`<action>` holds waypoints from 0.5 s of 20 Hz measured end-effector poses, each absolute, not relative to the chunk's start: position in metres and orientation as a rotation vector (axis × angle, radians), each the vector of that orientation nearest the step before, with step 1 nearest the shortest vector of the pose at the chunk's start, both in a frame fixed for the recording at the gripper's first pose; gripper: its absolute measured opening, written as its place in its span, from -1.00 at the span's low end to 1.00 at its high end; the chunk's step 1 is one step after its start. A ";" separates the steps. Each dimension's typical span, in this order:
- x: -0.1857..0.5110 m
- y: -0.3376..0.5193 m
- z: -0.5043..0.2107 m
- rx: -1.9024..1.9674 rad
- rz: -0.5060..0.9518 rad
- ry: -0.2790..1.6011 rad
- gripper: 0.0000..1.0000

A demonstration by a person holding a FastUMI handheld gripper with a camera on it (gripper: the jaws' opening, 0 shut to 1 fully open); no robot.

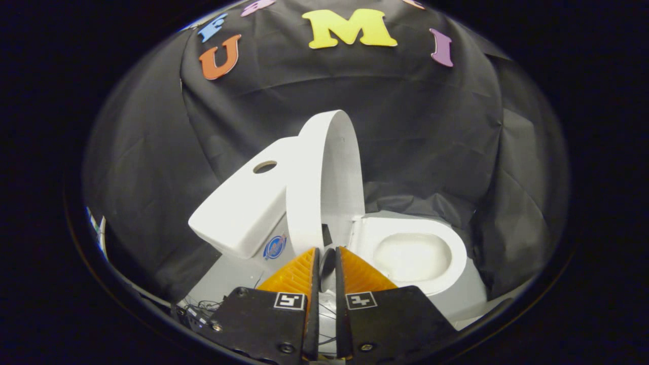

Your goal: Open the toilet lid.

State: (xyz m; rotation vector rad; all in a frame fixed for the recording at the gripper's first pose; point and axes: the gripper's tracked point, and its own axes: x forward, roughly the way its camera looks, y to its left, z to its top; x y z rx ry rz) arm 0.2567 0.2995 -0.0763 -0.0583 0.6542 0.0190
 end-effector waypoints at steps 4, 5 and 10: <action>0.258 0.311 -0.079 -0.075 0.019 0.651 -0.67; 0.259 0.314 -0.080 -0.084 0.023 0.650 -0.67; 0.259 0.327 -0.084 -0.118 0.020 0.647 -0.67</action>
